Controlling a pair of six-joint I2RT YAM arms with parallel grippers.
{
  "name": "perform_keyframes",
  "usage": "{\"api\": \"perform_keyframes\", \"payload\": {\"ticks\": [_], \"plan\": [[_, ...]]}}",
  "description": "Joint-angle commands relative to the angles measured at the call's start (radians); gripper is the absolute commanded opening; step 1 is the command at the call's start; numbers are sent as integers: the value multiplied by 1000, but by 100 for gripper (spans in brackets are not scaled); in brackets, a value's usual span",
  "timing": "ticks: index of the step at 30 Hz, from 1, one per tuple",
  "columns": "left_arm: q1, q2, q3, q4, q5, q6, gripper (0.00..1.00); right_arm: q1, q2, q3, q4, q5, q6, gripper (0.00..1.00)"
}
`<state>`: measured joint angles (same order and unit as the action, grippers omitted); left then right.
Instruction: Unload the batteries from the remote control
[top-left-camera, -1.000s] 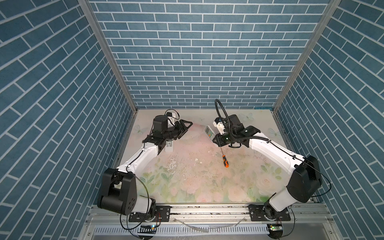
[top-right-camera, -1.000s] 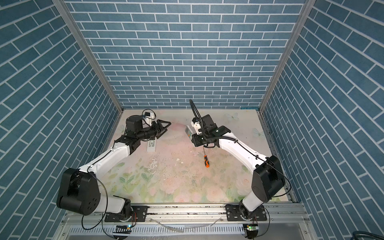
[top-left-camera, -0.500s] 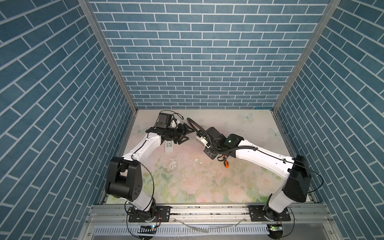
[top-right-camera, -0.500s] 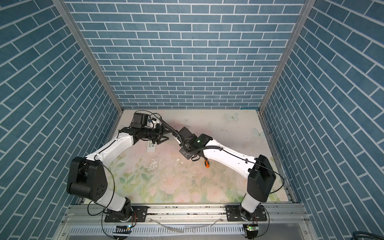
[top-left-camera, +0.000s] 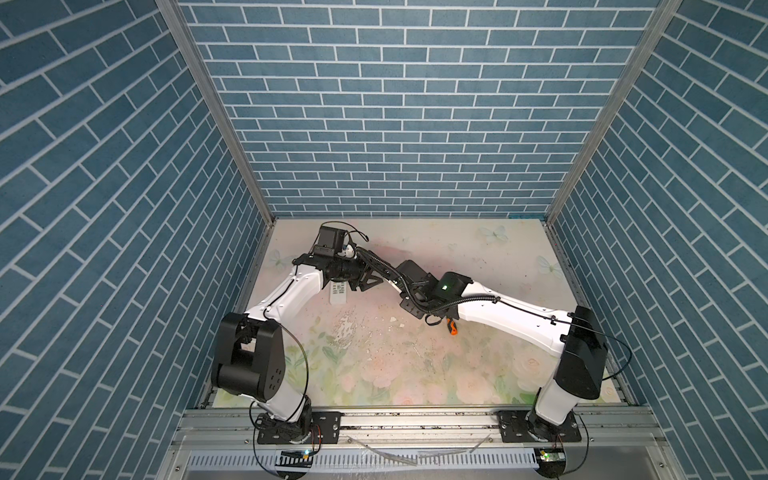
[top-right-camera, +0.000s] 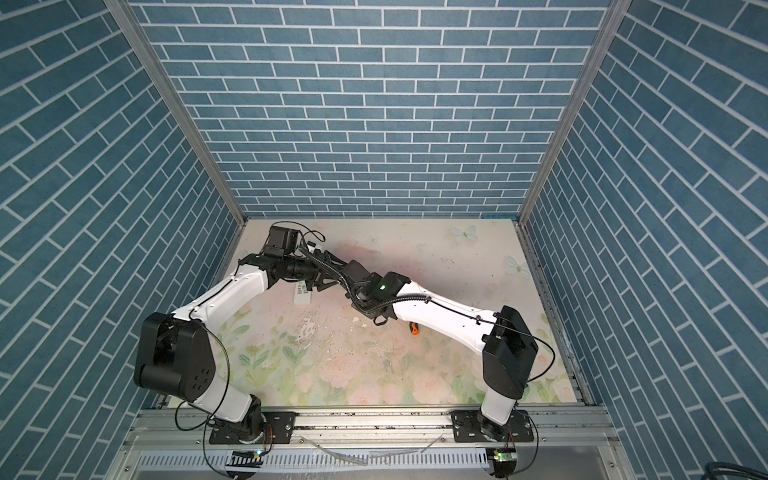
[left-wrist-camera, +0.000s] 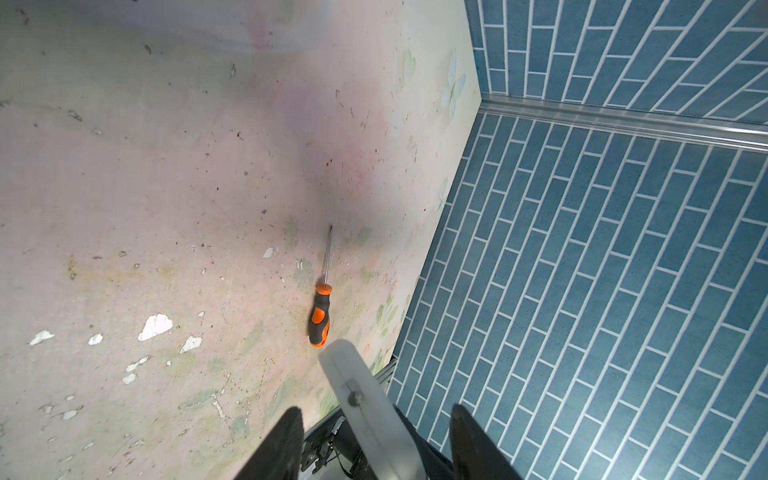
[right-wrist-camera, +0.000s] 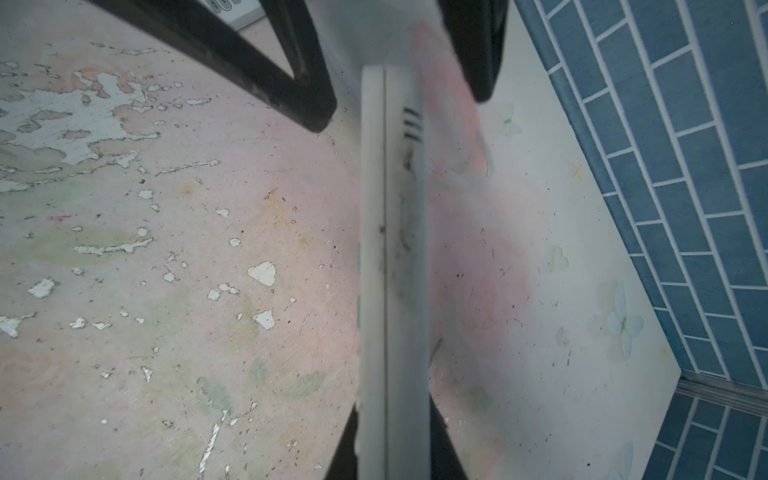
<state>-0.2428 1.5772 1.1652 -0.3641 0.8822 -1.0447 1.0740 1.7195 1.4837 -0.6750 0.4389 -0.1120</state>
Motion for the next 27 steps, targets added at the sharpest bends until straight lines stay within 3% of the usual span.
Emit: {"api": "perform_keyframes", "payload": {"ticks": [1, 11, 20, 27], "plan": [[-6, 14, -9, -7, 28, -46, 58, 19, 18, 59, 38, 62, -48, 0], [-18, 50, 3, 53, 44, -143, 54, 48, 39, 79, 95, 117, -89, 0], [-18, 56, -4, 89, 48, -172, 37, 54, 57, 88, 109, 127, -103, 0], [-18, 57, 6, 87, 56, -173, 37, 56, 64, 81, 104, 135, -103, 0]]}}
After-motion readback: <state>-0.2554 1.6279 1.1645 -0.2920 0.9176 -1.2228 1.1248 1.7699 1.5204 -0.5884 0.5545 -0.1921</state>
